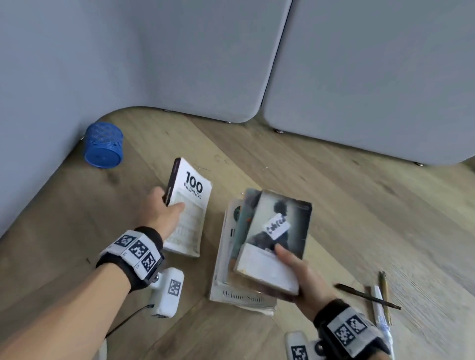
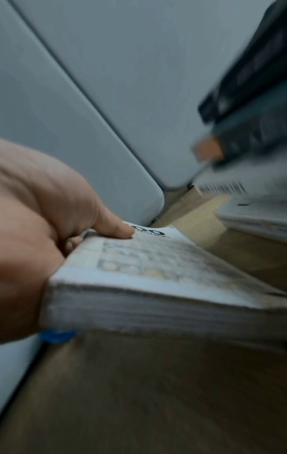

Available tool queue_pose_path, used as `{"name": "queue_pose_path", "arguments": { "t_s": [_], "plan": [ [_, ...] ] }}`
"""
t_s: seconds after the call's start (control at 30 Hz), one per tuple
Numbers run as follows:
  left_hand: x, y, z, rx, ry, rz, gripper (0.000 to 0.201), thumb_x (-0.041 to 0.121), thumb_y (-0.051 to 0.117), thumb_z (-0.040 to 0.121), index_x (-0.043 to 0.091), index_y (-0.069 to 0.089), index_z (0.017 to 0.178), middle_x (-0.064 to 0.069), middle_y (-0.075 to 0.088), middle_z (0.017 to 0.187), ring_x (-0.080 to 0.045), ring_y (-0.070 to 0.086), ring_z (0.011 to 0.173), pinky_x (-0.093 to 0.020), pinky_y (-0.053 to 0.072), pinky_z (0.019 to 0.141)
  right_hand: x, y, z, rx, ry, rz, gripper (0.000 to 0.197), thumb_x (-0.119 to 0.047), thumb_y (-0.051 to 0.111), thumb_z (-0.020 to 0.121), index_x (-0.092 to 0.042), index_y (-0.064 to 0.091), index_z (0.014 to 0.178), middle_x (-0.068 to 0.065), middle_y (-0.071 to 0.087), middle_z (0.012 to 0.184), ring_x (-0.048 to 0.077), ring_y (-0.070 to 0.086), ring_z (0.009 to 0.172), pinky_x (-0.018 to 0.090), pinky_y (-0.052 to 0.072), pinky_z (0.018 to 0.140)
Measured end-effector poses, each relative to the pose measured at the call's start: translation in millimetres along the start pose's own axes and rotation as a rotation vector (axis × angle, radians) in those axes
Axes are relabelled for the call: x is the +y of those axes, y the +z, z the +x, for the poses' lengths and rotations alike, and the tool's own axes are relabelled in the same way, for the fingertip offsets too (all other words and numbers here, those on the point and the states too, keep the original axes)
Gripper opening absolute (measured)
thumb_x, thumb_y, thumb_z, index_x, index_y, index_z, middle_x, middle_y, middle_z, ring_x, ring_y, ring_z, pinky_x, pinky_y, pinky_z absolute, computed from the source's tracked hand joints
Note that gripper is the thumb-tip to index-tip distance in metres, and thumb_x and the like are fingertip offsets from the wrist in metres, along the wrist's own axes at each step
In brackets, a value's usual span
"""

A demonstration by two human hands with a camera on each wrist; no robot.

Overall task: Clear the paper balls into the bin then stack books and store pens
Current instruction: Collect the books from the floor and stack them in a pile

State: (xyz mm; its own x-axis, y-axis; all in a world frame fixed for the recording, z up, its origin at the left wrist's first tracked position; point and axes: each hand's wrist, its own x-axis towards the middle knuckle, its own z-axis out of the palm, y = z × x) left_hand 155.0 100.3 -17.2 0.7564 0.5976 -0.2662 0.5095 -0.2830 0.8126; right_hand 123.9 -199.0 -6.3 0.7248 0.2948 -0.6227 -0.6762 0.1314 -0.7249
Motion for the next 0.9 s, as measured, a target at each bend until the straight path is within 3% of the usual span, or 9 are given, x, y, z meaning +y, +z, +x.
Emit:
{"name": "queue_pose_path", "arguments": {
  "t_s": [0.07,0.2,0.27,0.43,0.53,0.63,0.77,0.9],
  "plan": [
    [10.0,-6.8,-2.6,0.060,0.068,0.007,0.019,0.017,0.067,0.083,0.010,0.051,0.089,-0.003,0.059,0.081,-0.018,0.055,0.068,-0.031,0.040,0.059,7.6,13.5,7.1,0.028,-0.018,-0.080,0.037,-0.025,0.070,0.084,-0.004,0.066,0.114,0.015,0.072,0.108,0.031,0.070,0.096,0.035,0.057,0.076],
    [15.9,-16.3,-8.5,0.066,0.060,-0.119,0.025,0.021,0.070,0.080,0.021,0.045,0.076,-0.003,0.059,0.077,-0.022,0.056,0.067,-0.032,0.045,0.061,7.2,12.3,14.3,0.165,-0.150,-0.273,0.033,-0.032,0.077,0.078,-0.013,0.070,0.105,0.007,0.074,0.097,0.018,0.072,0.081,0.024,0.054,0.061],
    [14.6,-16.6,-12.1,0.055,0.028,-0.169,0.026,0.024,0.071,0.080,0.022,0.046,0.077,-0.004,0.062,0.080,-0.024,0.059,0.070,-0.035,0.050,0.065,3.0,5.7,17.2,0.159,-0.161,-0.323,0.047,-0.039,0.080,0.070,-0.014,0.068,0.108,0.009,0.074,0.101,0.022,0.072,0.086,0.028,0.055,0.067],
    [15.0,-8.1,-22.9,-0.002,-0.009,-0.214,0.024,0.026,0.072,0.080,0.018,0.050,0.082,-0.005,0.065,0.083,-0.026,0.063,0.077,-0.040,0.053,0.070,5.6,7.3,15.9,0.071,-0.123,-0.359,0.057,-0.043,0.083,0.068,-0.013,0.066,0.113,0.008,0.075,0.103,0.025,0.072,0.094,0.037,0.057,0.081],
    [22.2,-7.5,-23.0,-0.031,-0.004,-0.223,0.024,0.026,0.073,0.079,0.019,0.050,0.083,-0.004,0.066,0.083,-0.026,0.064,0.077,-0.041,0.054,0.071,2.3,-3.3,12.6,0.071,-0.092,-0.301,0.050,-0.031,0.080,0.070,-0.003,0.069,0.109,0.016,0.073,0.104,0.033,0.070,0.095,0.037,0.056,0.078],
    [29.9,-5.4,-26.5,-0.111,-0.031,-0.253,0.024,0.024,0.071,0.082,0.017,0.051,0.093,-0.004,0.067,0.090,-0.025,0.066,0.083,-0.043,0.055,0.076,-5.4,-19.9,10.0,0.068,0.025,-0.196,0.051,-0.020,0.081,0.068,0.005,0.068,0.110,0.023,0.070,0.109,0.041,0.066,0.103,0.044,0.054,0.088],
    [34.4,4.6,-37.8,-0.188,-0.037,-0.282,0.024,0.018,0.070,0.083,0.010,0.053,0.097,-0.007,0.067,0.093,-0.026,0.065,0.085,-0.037,0.052,0.071,-9.8,-39.1,1.7,0.057,0.102,-0.148,0.051,-0.013,0.081,0.069,0.007,0.066,0.114,0.026,0.067,0.114,0.041,0.064,0.106,0.047,0.049,0.096],
    [26.0,19.9,-47.3,-0.225,-0.089,-0.327,0.025,0.014,0.073,0.081,0.011,0.055,0.098,-0.004,0.067,0.092,-0.023,0.064,0.086,-0.032,0.048,0.066,-10.9,-61.8,-9.7,0.066,0.056,-0.047,0.053,-0.017,0.082,0.067,0.002,0.067,0.115,0.026,0.064,0.120,0.043,0.061,0.111,0.055,0.043,0.104]
  ]
}}
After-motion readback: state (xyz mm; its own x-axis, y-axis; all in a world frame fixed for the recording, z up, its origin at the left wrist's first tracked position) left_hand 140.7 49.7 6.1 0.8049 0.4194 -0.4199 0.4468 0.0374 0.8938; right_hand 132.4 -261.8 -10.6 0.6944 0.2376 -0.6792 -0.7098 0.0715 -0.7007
